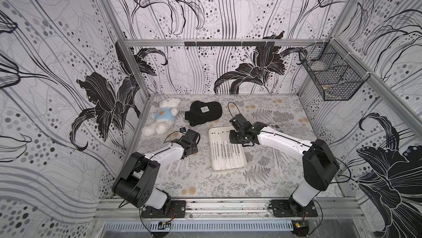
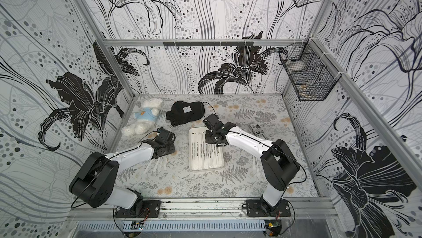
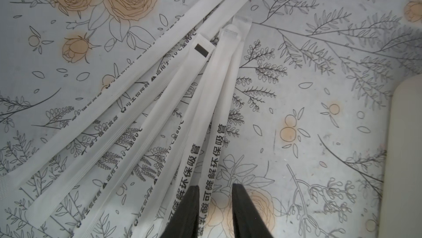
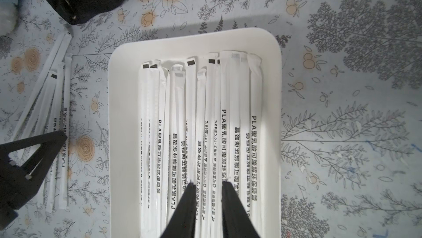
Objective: Put the straws into the storage box
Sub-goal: Pick up the straw from the center of the board, then place the straw in the storage box.
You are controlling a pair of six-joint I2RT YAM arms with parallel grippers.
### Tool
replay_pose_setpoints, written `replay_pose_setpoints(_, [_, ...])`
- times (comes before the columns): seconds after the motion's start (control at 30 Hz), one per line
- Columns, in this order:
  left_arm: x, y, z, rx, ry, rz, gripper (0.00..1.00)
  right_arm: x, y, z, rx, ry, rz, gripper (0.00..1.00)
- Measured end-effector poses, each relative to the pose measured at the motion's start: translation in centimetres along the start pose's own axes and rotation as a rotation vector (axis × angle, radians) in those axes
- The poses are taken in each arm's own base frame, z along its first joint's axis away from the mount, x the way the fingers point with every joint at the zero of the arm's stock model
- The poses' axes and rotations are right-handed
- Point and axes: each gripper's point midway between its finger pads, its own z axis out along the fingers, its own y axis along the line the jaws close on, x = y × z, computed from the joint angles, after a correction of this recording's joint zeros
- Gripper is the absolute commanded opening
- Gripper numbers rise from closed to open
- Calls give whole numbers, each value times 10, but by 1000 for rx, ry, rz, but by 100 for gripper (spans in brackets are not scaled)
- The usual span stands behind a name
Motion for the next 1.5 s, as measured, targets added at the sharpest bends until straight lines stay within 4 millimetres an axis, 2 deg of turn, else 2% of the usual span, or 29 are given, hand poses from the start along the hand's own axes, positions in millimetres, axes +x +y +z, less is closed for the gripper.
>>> replay_pose_setpoints(0.23, [4, 4, 7, -31, 15, 11, 25, 0, 0, 0, 0, 0, 0, 24])
replay_pose_setpoints(0.33, [5, 5, 10, -45, 16, 17, 20, 0, 0, 0, 0, -1, 0, 23])
replay_pose_setpoints(0.6, [5, -2, 9, -31, 13, 35, 12, -1, 0, 0, -2, -3, 0, 23])
replay_pose_setpoints(0.77, [6, -11, 0, -9, 9, 56, 8, -1, 0, 0, -2, -3, 0, 22])
replay_pose_setpoints(0.9, [-2, -20, -18, 24, -17, 60, 6, -1, 0, 0, -1, -4, 0, 22])
replay_pose_setpoints(1.0, [-13, -39, -41, 76, -57, 63, 6, -2, -2, 0, 4, -7, 2, 22])
replay_pose_setpoints(1.13, [-21, -88, -79, 205, -115, 86, 5, -8, -10, 1, 17, -14, 18, 21])
replay_pose_setpoints(1.23, [-14, -119, -95, 288, -124, 103, 4, -13, -18, 1, 30, -22, 34, 21])
replay_pose_setpoints(1.3, [-7, -132, -95, 315, -111, 109, 3, -16, -22, 1, 38, -26, 41, 21])
replay_pose_setpoints(1.5, [18, -143, -60, 283, -32, 120, 2, -16, -23, 1, 40, -28, 42, 21])
